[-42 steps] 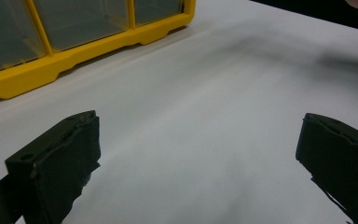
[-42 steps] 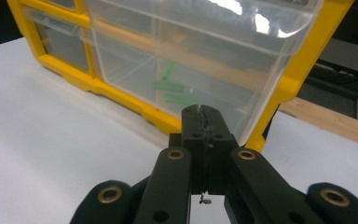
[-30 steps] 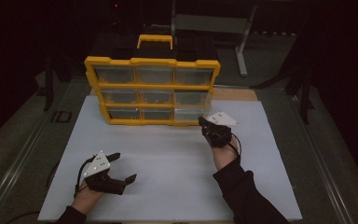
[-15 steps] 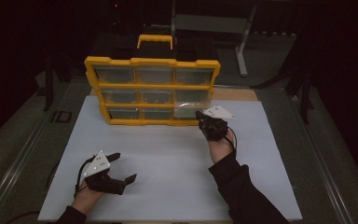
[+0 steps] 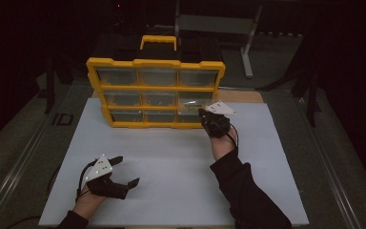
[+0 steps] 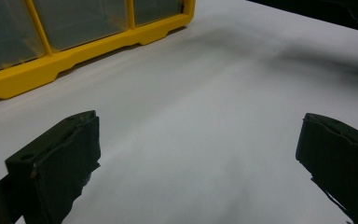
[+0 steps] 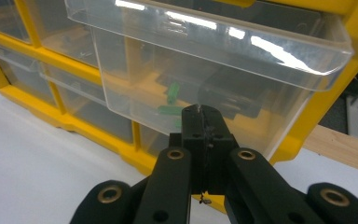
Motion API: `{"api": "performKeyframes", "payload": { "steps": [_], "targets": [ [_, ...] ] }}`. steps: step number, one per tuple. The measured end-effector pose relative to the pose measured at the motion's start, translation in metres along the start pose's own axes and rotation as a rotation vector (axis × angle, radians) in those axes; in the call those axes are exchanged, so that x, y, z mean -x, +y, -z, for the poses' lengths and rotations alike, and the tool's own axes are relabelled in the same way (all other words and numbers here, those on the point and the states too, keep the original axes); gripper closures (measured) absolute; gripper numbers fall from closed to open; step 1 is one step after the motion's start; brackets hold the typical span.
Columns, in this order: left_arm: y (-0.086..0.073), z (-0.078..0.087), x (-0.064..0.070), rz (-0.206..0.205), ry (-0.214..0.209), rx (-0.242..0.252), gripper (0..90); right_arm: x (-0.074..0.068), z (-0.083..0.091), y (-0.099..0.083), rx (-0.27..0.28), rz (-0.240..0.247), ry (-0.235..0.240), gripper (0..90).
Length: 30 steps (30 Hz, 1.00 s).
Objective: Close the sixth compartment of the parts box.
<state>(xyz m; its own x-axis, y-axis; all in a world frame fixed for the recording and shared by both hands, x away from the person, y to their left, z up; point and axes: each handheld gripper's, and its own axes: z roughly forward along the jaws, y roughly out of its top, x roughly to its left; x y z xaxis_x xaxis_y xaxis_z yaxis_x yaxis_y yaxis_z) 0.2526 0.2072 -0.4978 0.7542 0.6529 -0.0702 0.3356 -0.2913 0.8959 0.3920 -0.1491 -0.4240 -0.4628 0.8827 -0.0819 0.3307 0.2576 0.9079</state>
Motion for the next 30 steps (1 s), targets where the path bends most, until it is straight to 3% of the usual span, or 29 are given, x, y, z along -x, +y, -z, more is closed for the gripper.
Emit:
{"api": "performKeyframes", "payload": {
  "steps": [30],
  "targets": [
    [0.001, -0.001, 0.000, 0.001, -0.003, 0.007, 0.0, 0.011, -0.027, 0.017, 0.001, -0.018, -0.038, 89.8]
  ]
}}
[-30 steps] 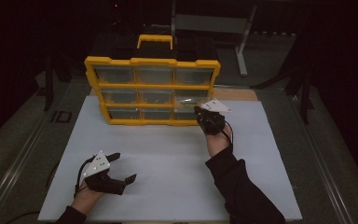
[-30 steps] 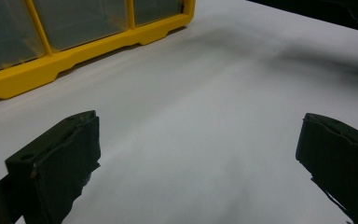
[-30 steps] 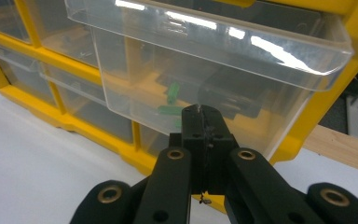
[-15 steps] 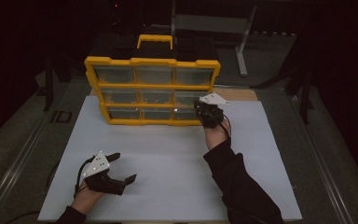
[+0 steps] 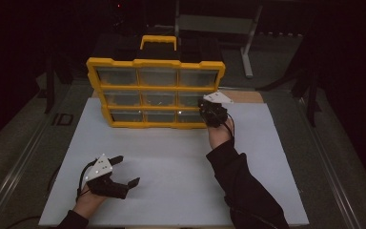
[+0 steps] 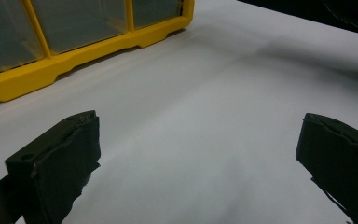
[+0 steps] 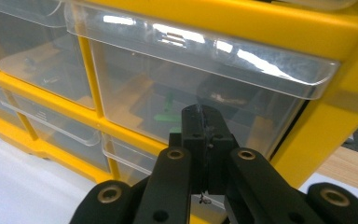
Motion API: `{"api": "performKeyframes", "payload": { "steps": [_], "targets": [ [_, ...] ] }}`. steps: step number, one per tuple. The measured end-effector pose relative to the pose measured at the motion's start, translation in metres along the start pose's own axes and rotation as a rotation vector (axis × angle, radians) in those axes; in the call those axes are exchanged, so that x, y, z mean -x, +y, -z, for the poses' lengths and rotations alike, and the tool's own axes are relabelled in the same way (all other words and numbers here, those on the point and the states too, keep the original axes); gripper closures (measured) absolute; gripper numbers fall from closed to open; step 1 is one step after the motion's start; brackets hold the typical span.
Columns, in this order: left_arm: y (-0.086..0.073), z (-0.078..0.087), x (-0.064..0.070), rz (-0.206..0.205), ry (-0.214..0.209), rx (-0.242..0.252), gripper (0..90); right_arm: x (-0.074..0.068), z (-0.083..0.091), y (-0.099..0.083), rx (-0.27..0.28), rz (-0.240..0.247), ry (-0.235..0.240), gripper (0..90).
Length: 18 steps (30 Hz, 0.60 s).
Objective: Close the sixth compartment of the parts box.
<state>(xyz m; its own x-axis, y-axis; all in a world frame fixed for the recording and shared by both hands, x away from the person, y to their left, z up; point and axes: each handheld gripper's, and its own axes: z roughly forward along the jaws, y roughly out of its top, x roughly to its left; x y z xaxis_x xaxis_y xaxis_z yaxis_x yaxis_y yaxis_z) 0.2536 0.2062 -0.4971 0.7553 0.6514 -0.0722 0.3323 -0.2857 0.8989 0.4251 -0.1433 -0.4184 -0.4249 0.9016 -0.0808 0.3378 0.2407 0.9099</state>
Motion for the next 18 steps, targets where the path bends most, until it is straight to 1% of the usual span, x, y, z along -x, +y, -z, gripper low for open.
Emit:
{"api": "performKeyframes", "payload": {
  "steps": [8, 13, 18],
  "targets": [
    [0.0017, -0.0026, -0.0004, 0.002, -0.005, -0.001, 0.0, 0.0003, -0.0009, 0.0004, 0.002, 0.002, 0.001, 89.8],
    [0.0017, -0.0029, -0.0005, 0.008, -0.006, 0.001, 0.0, -0.0006, -0.0012, 0.0012, 0.005, 0.015, -0.005, 89.8],
    [0.0016, -0.0025, -0.0003, 0.003, -0.006, 0.000, 0.0, -0.0020, -0.0007, 0.0026, 0.009, 0.013, -0.005, 89.7]
  ]
}}
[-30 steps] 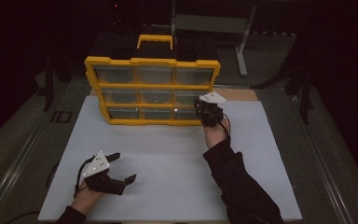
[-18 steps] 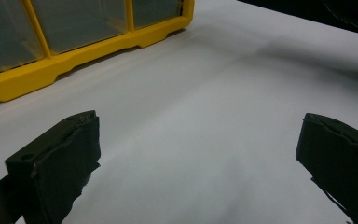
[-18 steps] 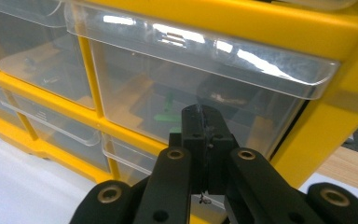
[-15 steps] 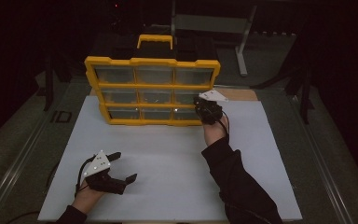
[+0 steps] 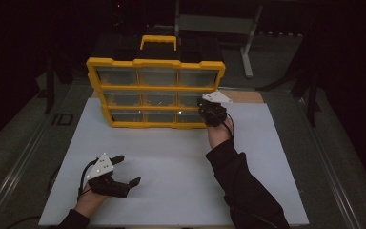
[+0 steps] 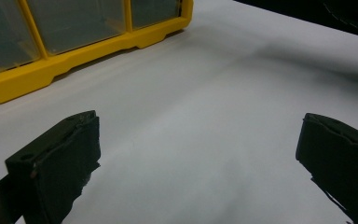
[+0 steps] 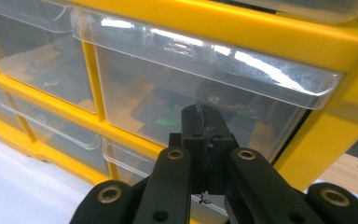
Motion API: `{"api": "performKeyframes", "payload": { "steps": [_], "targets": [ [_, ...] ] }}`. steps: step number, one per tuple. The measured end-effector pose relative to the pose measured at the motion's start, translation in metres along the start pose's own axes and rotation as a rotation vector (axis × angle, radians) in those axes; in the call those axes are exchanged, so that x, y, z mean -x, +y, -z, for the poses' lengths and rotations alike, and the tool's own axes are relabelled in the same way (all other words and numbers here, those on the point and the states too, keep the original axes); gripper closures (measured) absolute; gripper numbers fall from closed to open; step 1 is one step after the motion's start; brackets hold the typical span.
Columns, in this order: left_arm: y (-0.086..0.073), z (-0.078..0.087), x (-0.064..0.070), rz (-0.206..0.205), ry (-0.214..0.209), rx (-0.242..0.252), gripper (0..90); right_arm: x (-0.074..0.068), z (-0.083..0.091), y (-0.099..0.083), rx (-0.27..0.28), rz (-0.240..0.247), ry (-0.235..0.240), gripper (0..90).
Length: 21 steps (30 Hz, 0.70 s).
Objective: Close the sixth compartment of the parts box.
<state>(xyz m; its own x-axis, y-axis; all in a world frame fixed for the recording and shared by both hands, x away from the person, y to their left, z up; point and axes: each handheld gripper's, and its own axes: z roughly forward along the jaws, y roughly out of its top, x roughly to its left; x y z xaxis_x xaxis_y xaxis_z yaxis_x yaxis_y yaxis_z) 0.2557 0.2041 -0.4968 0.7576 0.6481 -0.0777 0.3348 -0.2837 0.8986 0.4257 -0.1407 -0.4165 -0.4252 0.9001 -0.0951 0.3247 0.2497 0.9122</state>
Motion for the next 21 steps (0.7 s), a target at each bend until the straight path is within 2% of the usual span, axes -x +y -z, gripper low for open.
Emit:
{"api": "performKeyframes", "payload": {
  "steps": [5, 8, 9, 10, 11, 12, 15, 17, 21],
  "targets": [
    [-0.001, 0.001, -0.001, 0.005, 0.000, 0.004, 0.0, -0.001, 0.003, 0.002, 0.002, -0.007, 0.025, 88.3],
    [-0.001, 0.001, 0.000, 0.003, -0.002, 0.005, 0.0, -0.003, 0.006, 0.003, 0.012, -0.023, 0.035, 76.1],
    [-0.001, 0.001, 0.000, 0.003, -0.002, 0.005, 0.0, -0.003, 0.006, 0.003, 0.012, -0.023, 0.035, 76.1],
    [-0.001, 0.002, 0.000, -0.001, -0.001, 0.003, 0.0, -0.004, 0.007, 0.004, 0.003, -0.026, 0.047, 72.1],
    [-0.001, 0.002, 0.000, -0.001, 0.000, 0.004, 0.0, -0.006, 0.008, 0.004, -0.004, -0.033, 0.066, 60.7],
    [-0.001, 0.002, 0.000, 0.000, 0.000, 0.004, 0.0, -0.007, 0.008, 0.004, -0.007, -0.034, 0.077, 54.9],
    [-0.001, 0.002, 0.000, -0.003, -0.001, 0.003, 0.0, -0.010, 0.011, 0.005, -0.011, -0.042, 0.094, 41.2],
    [-0.001, 0.002, 0.000, -0.004, -0.003, 0.002, 0.0, -0.011, 0.012, 0.006, -0.020, -0.045, 0.108, 35.1],
    [-0.001, 0.002, 0.000, -0.003, -0.005, 0.005, 0.0, -0.012, 0.013, 0.004, -0.044, -0.059, 0.136, 15.2]
  ]
}}
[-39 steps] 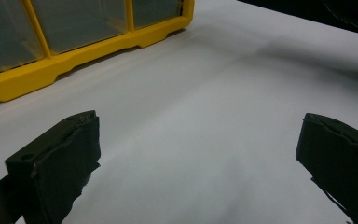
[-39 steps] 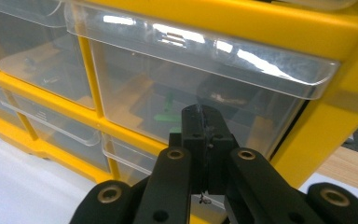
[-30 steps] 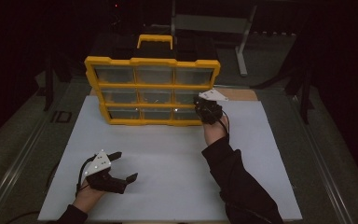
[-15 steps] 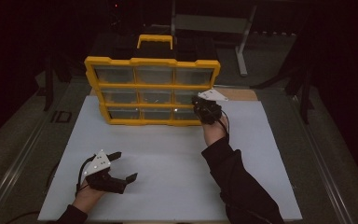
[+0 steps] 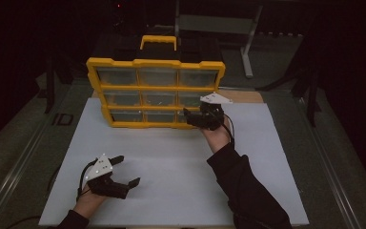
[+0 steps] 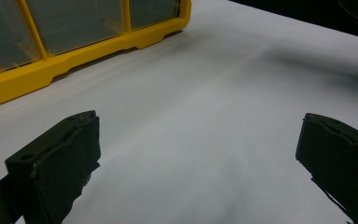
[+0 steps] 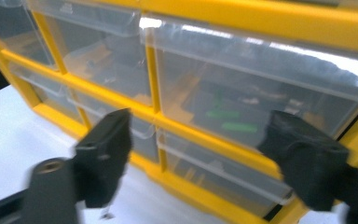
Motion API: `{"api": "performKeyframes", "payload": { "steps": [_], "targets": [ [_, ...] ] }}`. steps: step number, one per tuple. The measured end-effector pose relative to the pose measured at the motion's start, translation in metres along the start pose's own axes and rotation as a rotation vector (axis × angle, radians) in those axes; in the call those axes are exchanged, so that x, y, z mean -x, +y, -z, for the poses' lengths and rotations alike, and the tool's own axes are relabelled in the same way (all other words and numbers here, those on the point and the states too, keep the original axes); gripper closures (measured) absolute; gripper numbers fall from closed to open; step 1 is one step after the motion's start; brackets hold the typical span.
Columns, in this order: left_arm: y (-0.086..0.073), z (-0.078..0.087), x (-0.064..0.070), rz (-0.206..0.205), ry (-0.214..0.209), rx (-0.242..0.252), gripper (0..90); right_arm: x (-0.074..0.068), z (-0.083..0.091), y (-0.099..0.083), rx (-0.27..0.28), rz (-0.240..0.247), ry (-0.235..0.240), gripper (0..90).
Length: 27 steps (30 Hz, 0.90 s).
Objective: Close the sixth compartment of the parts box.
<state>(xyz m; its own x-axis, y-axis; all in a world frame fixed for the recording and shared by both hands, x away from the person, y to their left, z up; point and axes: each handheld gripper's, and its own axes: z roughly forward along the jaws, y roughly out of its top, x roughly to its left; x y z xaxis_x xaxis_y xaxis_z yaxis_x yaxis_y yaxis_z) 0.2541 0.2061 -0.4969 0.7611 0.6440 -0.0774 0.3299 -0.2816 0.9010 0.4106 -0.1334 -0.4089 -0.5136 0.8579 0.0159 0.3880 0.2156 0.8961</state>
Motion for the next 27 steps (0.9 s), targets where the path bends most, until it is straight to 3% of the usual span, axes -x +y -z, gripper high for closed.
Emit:
{"api": "performKeyframes", "payload": {
  "steps": [3, 7, 10, 19, 26, 27],
  "targets": [
    [0.000, 0.000, 0.000, -0.001, -0.003, 0.000, 0.0, 0.001, 0.002, -0.003, -0.007, -0.003, 0.030, 9.1],
    [0.000, 0.000, 0.000, -0.001, -0.004, -0.001, 0.0, 0.000, 0.004, -0.004, -0.009, 0.009, 0.010, 9.1],
    [0.000, 0.000, 0.000, 0.000, -0.003, 0.001, 0.0, 0.001, 0.005, -0.005, -0.003, 0.006, 0.021, 9.2],
    [0.000, 0.001, 0.001, 0.005, 0.000, 0.006, 0.0, 0.009, 0.010, -0.007, -0.012, 0.056, 0.117, 9.5],
    [-0.001, 0.002, 0.000, 0.004, 0.001, 0.005, 0.0, 0.009, 0.018, -0.007, -0.010, 0.074, 0.154, 9.5],
    [-0.001, 0.002, 0.000, 0.005, 0.001, 0.005, 0.0, 0.008, 0.022, -0.007, -0.006, 0.081, 0.188, 9.4]
  ]
}}
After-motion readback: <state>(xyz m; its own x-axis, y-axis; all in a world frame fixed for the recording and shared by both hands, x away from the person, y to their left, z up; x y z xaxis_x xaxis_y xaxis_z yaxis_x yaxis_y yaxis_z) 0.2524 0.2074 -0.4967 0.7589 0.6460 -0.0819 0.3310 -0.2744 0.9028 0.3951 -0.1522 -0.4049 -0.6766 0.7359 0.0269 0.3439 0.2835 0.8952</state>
